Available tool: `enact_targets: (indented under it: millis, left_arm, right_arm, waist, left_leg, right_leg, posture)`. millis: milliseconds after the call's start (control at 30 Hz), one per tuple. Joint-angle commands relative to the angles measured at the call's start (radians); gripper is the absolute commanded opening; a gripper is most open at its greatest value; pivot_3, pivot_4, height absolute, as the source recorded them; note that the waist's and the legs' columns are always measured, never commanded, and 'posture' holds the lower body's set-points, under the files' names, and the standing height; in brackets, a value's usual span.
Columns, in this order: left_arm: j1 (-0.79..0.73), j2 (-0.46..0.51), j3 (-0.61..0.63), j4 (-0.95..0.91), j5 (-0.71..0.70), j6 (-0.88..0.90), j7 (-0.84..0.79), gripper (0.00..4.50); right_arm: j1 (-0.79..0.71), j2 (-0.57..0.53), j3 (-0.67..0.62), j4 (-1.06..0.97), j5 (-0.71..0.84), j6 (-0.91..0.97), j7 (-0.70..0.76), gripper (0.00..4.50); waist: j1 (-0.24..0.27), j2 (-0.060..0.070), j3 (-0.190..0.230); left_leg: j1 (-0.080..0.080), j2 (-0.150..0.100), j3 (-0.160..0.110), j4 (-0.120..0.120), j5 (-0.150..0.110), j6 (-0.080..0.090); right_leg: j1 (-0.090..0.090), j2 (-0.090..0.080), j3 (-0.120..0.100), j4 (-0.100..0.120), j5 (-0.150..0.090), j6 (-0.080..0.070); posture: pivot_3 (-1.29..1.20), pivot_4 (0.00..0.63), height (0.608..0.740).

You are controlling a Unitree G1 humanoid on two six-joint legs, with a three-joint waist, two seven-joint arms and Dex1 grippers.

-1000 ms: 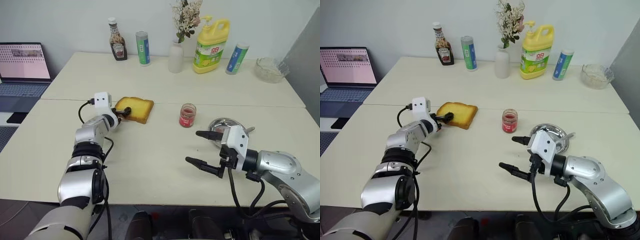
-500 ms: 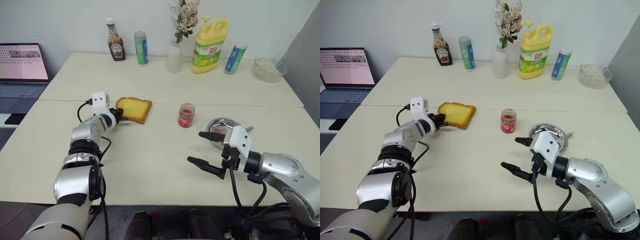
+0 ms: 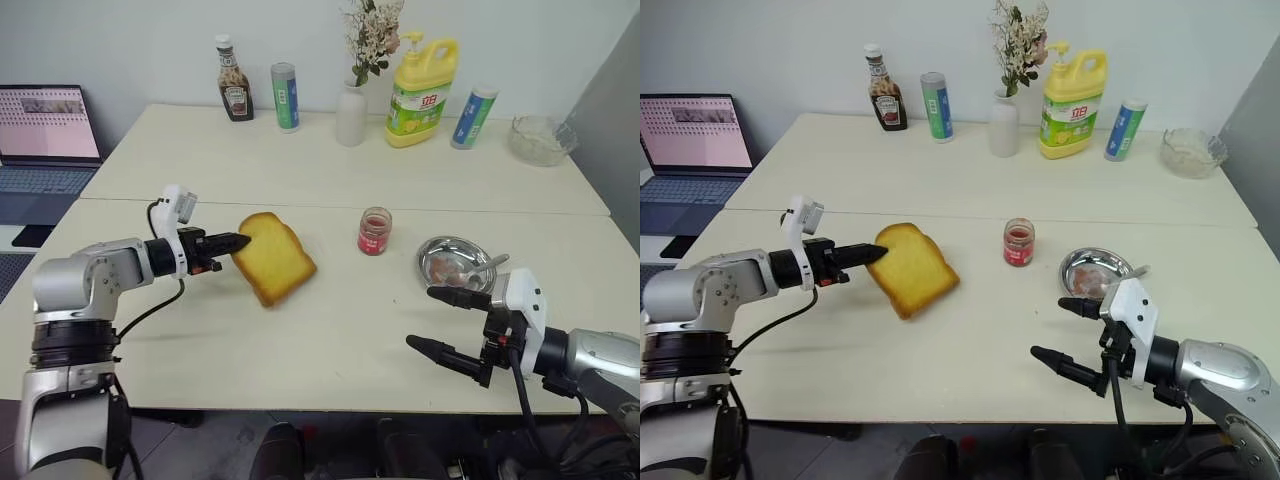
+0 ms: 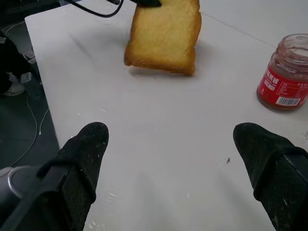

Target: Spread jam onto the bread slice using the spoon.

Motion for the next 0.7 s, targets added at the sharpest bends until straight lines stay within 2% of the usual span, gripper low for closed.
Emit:
enact_targets:
  millis: [33, 133, 300, 500, 700]
  left_arm:
    - [0.017, 0.051, -0.089, -0.090, -0.038, -0.006, -0.148, 0.01]
    - [0.049, 0.075, -0.191, -0.139, -0.018, -0.044, -0.236, 0.01]
    - [0.034, -0.005, -0.292, -0.091, 0.053, -0.141, -0.215, 0.01]
    - [0.006, -0.133, -0.308, 0.044, 0.155, -0.277, -0.108, 0.01]
    - [0.005, -0.171, -0.318, 0.109, 0.237, -0.385, -0.069, 0.01]
  right_arm:
    - [0.035, -0.029, -0.038, -0.059, 0.043, 0.013, 0.001, 4.50]
    - [0.064, -0.033, -0.039, -0.074, 0.052, 0.012, -0.008, 4.50]
    - [0.096, -0.037, -0.023, -0.075, 0.023, -0.008, -0.015, 4.50]
    - [0.093, -0.023, 0.022, -0.065, -0.019, -0.031, -0.036, 4.50]
    - [0.076, -0.007, 0.035, -0.058, -0.027, -0.040, -0.055, 4.50]
  waist:
    - [0.000, 0.000, 0.000]
    - [-0.001, 0.000, 0.000]
    - [0.001, 0.000, 0.000]
    - [0.001, 0.000, 0.000]
    - [0.000, 0.000, 0.000]
  left_leg:
    - [0.000, 0.000, 0.000, 0.000, 0.000, 0.000]
    - [0.000, 0.000, 0.000, 0.000, 0.000, 0.000]
    - [-0.001, 0.000, 0.000, 0.000, 0.000, 0.000]
    - [-0.001, 0.001, -0.001, 0.000, 0.000, 0.000]
    - [-0.001, 0.001, -0.001, 0.000, 0.000, 0.000]
  right_leg:
    - [0.000, 0.000, 0.000, 0.000, 0.000, 0.000]
    - [0.000, 0.001, 0.000, 0.000, -0.001, -0.001]
    - [0.000, 0.001, 0.000, 0.000, -0.002, -0.002]
    - [0.000, 0.001, 0.000, 0.000, -0.002, -0.002]
    - [-0.001, 0.002, 0.000, 0.000, -0.002, -0.002]
  posture:
    - [0.00, 0.150, 0.740]
    - [0.00, 0.150, 0.740]
    - [0.00, 0.150, 0.740]
    - [0.00, 0.150, 0.740]
    - [0.00, 0.150, 0.740]
